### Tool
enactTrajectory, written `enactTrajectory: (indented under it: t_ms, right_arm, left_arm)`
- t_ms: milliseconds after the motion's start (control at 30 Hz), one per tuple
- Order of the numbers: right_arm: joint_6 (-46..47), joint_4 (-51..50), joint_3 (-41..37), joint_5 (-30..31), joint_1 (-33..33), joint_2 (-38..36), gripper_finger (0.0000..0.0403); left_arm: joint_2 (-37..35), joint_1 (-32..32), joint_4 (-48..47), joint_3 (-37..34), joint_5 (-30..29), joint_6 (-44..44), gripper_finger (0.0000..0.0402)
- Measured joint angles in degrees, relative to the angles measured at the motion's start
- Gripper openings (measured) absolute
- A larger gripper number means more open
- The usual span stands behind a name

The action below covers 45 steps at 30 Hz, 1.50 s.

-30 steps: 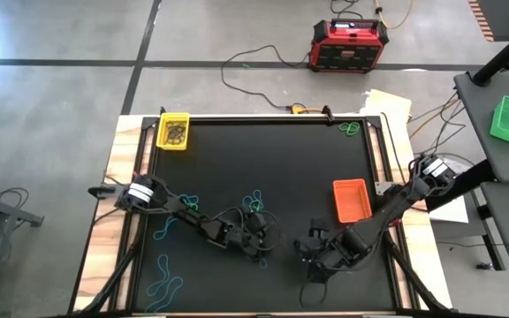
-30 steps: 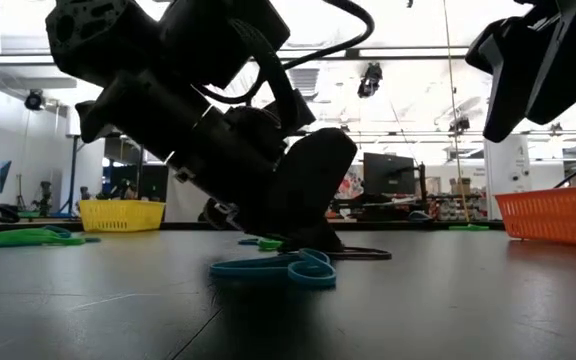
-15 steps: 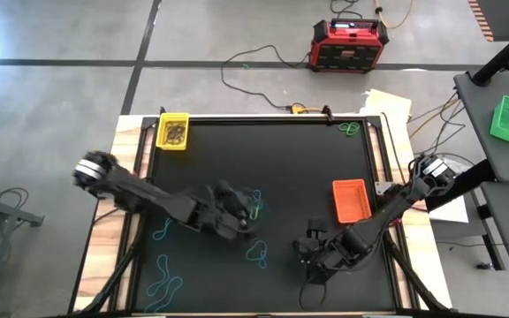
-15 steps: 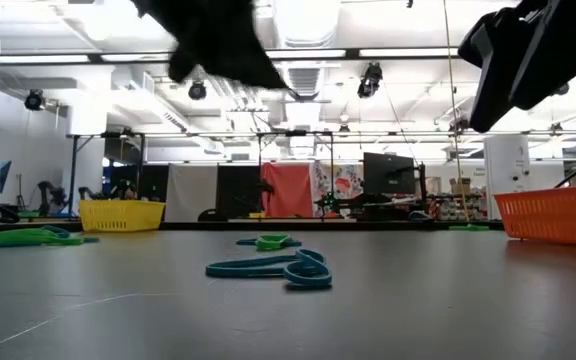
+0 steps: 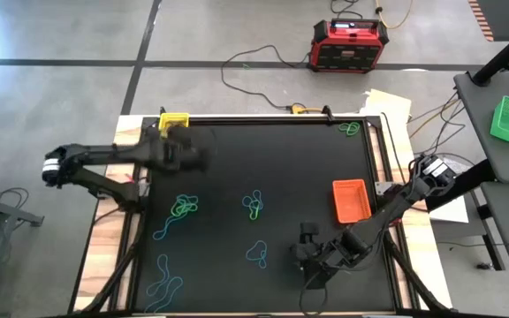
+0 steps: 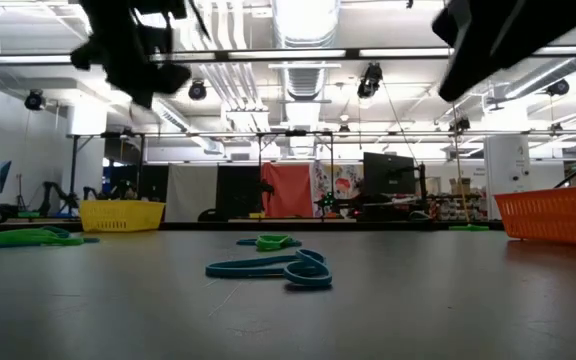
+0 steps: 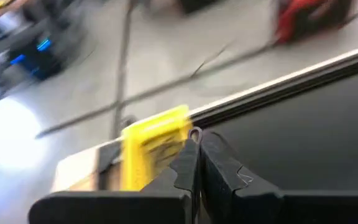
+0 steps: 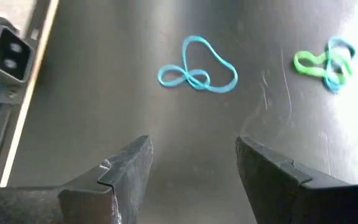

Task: Sort rubber bands into baskets
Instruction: Put the purple rubber band into the yellow bin

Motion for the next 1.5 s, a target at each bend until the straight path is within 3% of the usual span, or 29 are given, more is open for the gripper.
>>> enactTrajectory:
  t_ms: [233,367,700,1100,1500]
  right_arm:
    - [-4.7,-1.3,1.3,-1.9,0.0,0.0,0.0224]
    - [-6.6,-6.0,3.4,-2.0,0.0,-0.1,0.0224]
    - [-8.8,-17.5,10.2,-2.0,-3.7,-0.1,0.0224]
    - [-10.8,-16.8,12.2,-3.1,-7.4,-0.2,0.0224]
    - [-11.5,-16.9,12.2,-3.0,-9.6,-0.2,0.0232]
  left_arm:
    - [4.9,29.8,7.6,-0.2,19.7,22.9,0.0]
    - [9.4,38.6,8.0,-0.2,22.2,28.1,0.0]
    - [22.6,44.6,12.7,-0.2,26.7,37.2,0.0]
    - [32.1,47.3,16.4,4.3,30.4,40.1,0.0008]
    - [30.8,47.1,13.5,5.8,29.9,40.9,0.0065]
